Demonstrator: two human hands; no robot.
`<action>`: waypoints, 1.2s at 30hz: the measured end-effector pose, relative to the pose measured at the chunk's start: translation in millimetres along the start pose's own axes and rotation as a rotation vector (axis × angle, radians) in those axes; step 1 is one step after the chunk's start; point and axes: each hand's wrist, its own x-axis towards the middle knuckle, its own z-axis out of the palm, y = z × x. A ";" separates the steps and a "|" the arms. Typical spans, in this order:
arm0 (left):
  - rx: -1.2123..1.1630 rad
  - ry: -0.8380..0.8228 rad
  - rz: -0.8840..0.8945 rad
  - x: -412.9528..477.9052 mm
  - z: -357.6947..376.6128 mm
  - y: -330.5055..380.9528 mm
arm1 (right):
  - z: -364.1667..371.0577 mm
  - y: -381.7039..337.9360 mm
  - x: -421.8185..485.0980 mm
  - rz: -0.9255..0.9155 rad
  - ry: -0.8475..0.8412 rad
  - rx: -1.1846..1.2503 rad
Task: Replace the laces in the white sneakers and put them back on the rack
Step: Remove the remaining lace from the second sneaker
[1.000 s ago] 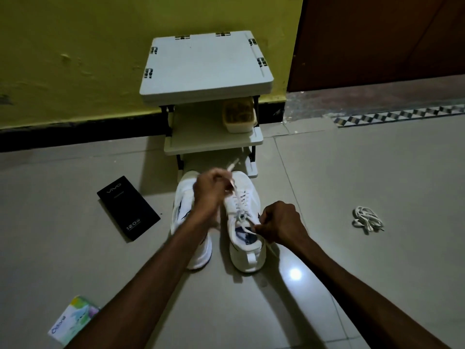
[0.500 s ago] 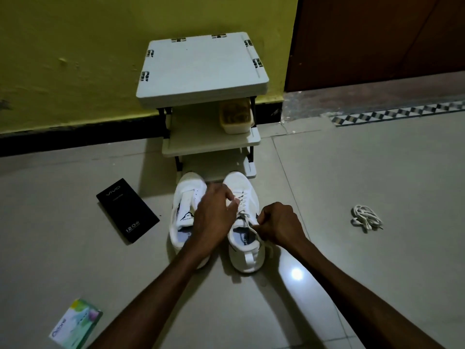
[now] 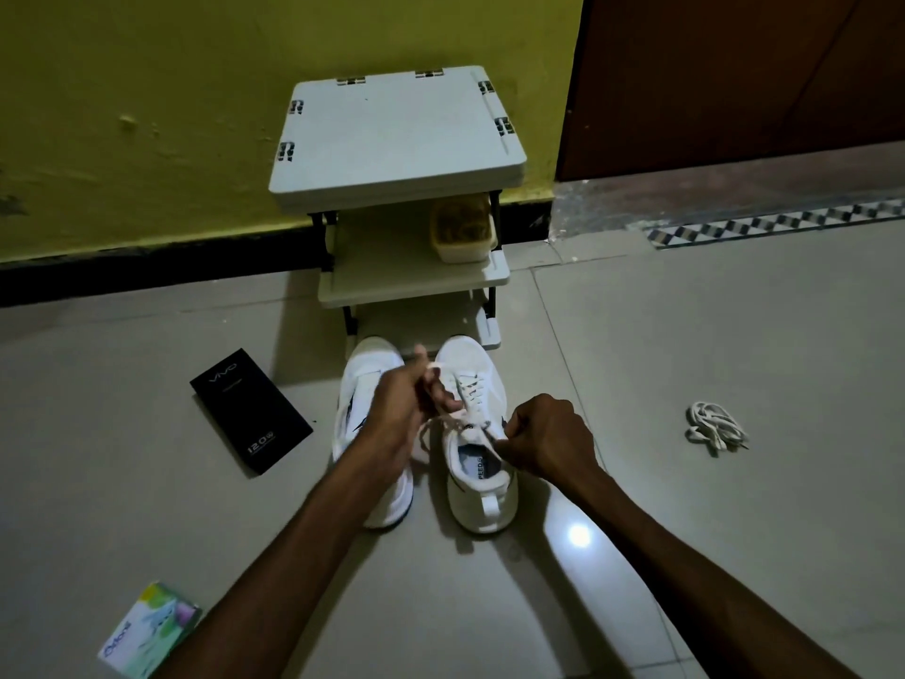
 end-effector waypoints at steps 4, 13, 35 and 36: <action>-0.177 0.082 0.098 2.6 -16.4 43.0 | 2.0 -1.8 0.8 0.001 -0.006 -0.016; 1.150 0.362 0.495 -20.5 -7.2 -10.0 | -3.4 -20.2 -4.4 -0.204 0.057 -0.387; 1.209 0.221 0.461 -12.4 -17.8 -49.1 | 12.0 -0.1 -2.3 -0.425 0.152 -0.036; 1.309 0.260 0.550 -12.9 -16.7 -48.9 | 10.2 -1.0 -2.3 -0.420 0.143 -0.048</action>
